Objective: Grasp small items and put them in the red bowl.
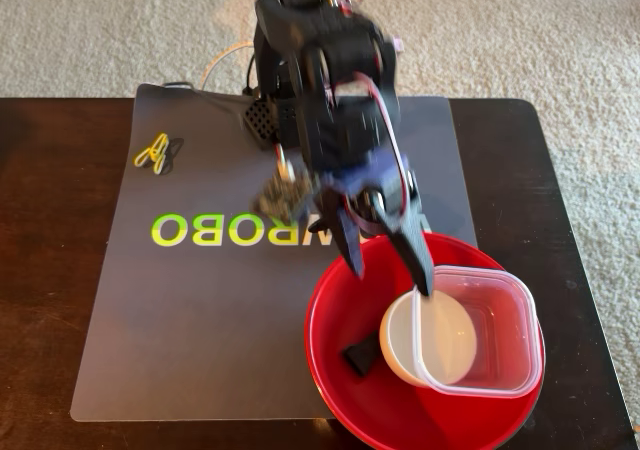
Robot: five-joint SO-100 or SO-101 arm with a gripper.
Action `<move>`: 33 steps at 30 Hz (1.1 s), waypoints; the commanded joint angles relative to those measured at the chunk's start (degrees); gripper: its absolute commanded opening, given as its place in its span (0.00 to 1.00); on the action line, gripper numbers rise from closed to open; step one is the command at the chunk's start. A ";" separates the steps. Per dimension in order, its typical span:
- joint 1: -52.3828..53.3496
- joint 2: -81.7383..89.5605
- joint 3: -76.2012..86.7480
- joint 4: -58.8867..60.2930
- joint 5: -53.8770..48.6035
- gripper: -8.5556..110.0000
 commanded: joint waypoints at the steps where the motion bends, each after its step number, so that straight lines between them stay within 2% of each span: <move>1: -5.10 17.14 17.67 0.26 6.77 0.37; 5: -10.37 34.63 41.31 -0.44 18.19 0.38; 11: -15.38 45.35 58.27 -1.41 28.83 0.41; 21: -17.75 34.63 60.12 -11.43 32.17 0.41; 28: -18.98 20.92 58.62 -21.97 33.49 0.41; 33: -19.95 14.85 56.60 -24.26 32.61 0.35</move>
